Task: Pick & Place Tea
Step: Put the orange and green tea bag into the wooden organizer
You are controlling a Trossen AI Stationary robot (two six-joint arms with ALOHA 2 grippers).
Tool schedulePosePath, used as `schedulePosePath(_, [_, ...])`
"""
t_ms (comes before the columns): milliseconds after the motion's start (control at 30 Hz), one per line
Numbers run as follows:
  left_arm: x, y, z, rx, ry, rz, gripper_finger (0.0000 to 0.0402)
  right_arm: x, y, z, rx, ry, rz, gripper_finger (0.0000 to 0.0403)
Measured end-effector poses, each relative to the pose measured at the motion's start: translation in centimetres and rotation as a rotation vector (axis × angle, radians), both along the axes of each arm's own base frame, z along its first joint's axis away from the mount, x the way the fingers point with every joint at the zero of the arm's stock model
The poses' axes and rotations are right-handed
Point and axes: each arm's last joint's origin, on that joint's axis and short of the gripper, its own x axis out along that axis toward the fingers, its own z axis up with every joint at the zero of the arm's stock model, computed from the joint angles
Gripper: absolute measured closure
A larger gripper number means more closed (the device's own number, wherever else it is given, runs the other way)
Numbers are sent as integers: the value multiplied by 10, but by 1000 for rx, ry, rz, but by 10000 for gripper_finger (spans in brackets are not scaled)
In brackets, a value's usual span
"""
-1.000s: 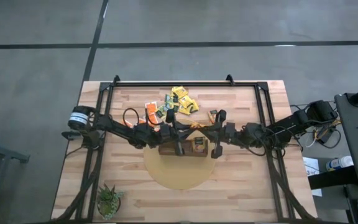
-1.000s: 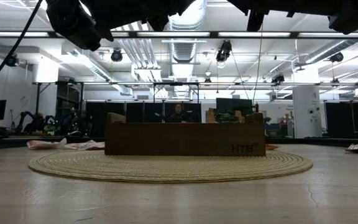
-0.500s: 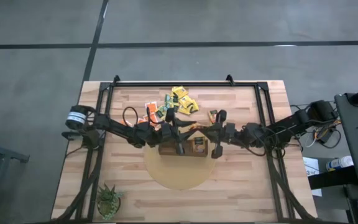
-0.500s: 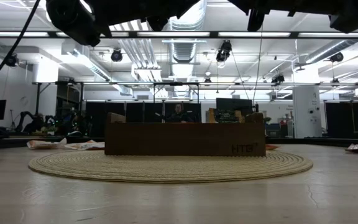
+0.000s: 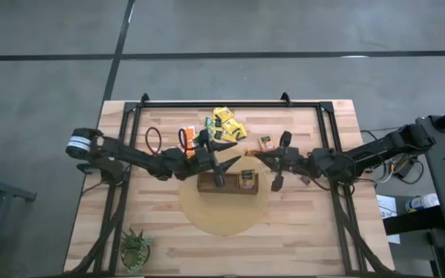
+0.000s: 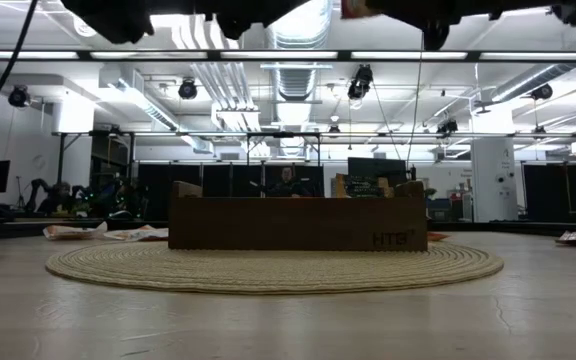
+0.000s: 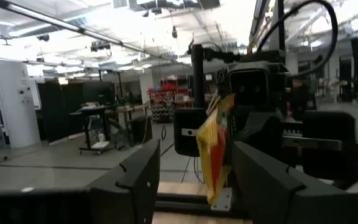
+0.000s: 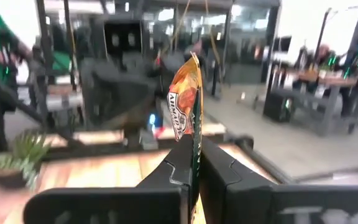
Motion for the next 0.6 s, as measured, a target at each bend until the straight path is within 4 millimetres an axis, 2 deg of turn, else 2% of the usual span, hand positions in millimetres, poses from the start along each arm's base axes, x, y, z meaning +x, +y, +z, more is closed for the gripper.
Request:
schedulePosePath(200, [-14,2,11,-19,112,-10,207,-6,-1,11,62,260,-9,394])
schedulePosePath(267, [-18,2,14,-27,135,-12,207,-5,-1,9,87,356,-7,394])
schedulePosePath(600, [-36,2,18,-35,276,-33,207,28,7,-12,143,655,135,394])
